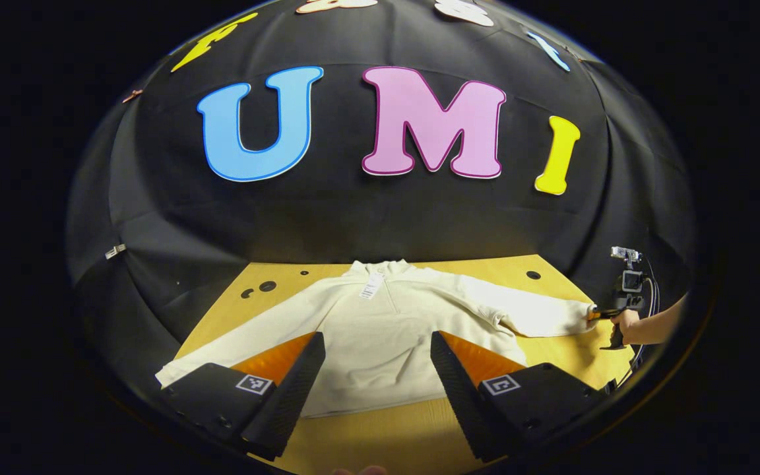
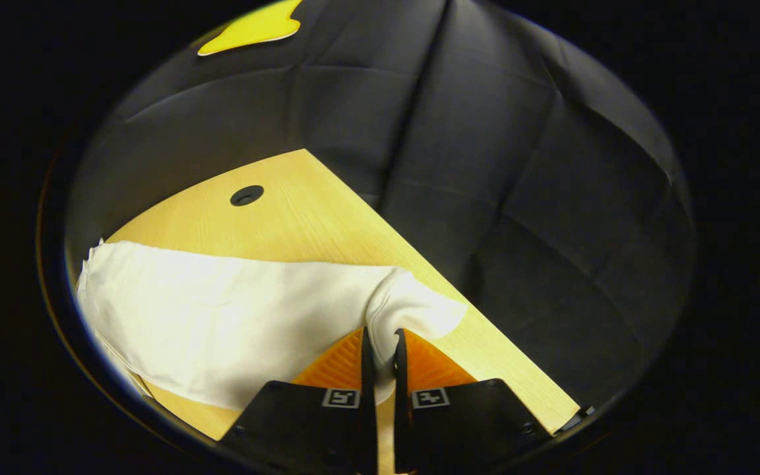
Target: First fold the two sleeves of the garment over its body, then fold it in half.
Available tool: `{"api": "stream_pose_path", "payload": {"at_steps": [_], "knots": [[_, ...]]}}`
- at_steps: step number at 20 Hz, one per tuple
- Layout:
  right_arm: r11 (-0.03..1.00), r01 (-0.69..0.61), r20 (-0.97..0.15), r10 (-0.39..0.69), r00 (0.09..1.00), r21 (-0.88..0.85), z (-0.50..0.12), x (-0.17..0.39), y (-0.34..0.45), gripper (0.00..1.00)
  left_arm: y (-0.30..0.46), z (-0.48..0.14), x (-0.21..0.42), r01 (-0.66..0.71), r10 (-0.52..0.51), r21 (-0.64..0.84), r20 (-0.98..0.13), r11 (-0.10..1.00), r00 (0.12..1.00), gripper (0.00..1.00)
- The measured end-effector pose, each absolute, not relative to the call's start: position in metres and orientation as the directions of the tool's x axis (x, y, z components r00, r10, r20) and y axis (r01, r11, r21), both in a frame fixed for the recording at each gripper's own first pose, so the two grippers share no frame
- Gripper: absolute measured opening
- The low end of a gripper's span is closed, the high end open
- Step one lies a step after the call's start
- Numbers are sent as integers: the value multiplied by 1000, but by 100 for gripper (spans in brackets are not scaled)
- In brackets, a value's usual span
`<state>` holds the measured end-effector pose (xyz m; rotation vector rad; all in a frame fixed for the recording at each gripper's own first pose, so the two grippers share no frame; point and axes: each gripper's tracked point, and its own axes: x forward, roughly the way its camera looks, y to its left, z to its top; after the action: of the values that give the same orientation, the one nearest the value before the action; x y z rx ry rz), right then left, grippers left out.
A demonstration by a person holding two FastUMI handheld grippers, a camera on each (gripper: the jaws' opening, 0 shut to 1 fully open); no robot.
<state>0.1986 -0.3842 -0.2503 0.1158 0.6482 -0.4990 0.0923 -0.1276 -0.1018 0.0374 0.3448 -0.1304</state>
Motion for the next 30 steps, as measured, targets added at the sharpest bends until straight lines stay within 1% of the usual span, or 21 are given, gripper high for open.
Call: {"api": "stream_pose_path", "payload": {"at_steps": [1, 3, 5, 6, 9, 11, 14, 19, 21, 22, 23, 24, 30], "knots": [[883, 468, -612, -388, 689, -33, -249, 199, -383, 9, -126, -101, 92, 131, -120, 9, -336, 991, 934, 99], [890, 455, -616, -369, 696, -20, -249, 198, -381, 9, -121, -104, 94, 124, -117, -1, -328, 992, 937, 99], [886, 463, -626, -363, 690, -3, -249, 197, -378, 9, -110, -105, 96, 97, -93, -6, -336, 995, 937, 99], [886, 463, -617, -357, 701, 15, -242, 200, -374, 9, -105, -103, 96, 88, -86, -11, -328, 996, 941, 100], [895, 446, -573, -349, 742, 32, -206, 207, -363, 9, -89, -98, 93, 65, -65, -11, -311, 998, 948, 99], [915, 401, -531, -324, 783, 33, -175, 213, -343, 9, -77, -100, 92, 43, -47, -20, -316, 999, 948, 99], [947, 320, -478, -266, 837, 33, -126, 237, -309, 9, -58, -105, 88, 2, -19, -54, -325, 999, 946, 99], [977, 212, -405, -183, 896, 27, -64, 281, -231, 9, -27, -101, 80, -46, 20, -76, -314, 996, 949, 99], [987, 157, -390, -139, 910, 14, -50, 291, -196, 8, -14, -100, 76, -66, 36, -88, -310, 994, 950, 99], [991, 128, -387, -108, 916, 27, -45, 296, -177, 8, -7, -101, 74, -78, 45, -97, -308, 992, 950, 99], [994, 108, -384, -87, 919, 33, -42, 302, -157, 8, -1, -102, 72, -92, 54, -110, -310, 990, 949, 96], [996, 86, -384, -66, 921, 36, -41, 308, -137, 8, 4, -105, 68, -104, 61, -123, -316, 987, 947, 99], [994, -110, -391, 95, 916, -16, -43, 328, -1, 8, 40, -120, 45, -194, 131, -154, -348, 969, 928, 99]]}}
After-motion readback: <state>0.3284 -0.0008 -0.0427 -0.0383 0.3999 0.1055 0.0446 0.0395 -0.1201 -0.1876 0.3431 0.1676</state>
